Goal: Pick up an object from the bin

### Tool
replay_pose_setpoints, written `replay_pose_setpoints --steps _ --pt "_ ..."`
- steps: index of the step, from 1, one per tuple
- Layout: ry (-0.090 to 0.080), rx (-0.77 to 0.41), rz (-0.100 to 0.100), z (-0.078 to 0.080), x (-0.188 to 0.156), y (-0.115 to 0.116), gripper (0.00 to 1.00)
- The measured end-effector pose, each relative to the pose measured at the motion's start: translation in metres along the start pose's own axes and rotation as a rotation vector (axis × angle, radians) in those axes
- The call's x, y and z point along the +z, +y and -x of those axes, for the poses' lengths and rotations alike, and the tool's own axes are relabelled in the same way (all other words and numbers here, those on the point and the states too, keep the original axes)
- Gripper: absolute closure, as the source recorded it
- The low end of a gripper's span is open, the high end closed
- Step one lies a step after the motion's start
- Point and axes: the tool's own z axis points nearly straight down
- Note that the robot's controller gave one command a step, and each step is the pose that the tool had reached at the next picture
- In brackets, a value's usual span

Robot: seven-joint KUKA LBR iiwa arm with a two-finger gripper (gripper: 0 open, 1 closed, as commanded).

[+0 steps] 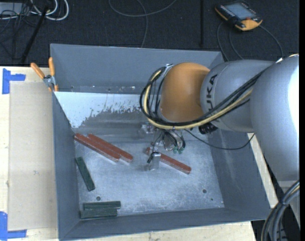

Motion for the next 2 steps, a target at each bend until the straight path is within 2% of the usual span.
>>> replay_pose_setpoints --steps 1,2 --pt "0.000 0.000 0.000 0.000 0.000 0.000 0.00" --pt "-0.001 -0.119 -0.003 0.003 0.007 0.024 0.00"
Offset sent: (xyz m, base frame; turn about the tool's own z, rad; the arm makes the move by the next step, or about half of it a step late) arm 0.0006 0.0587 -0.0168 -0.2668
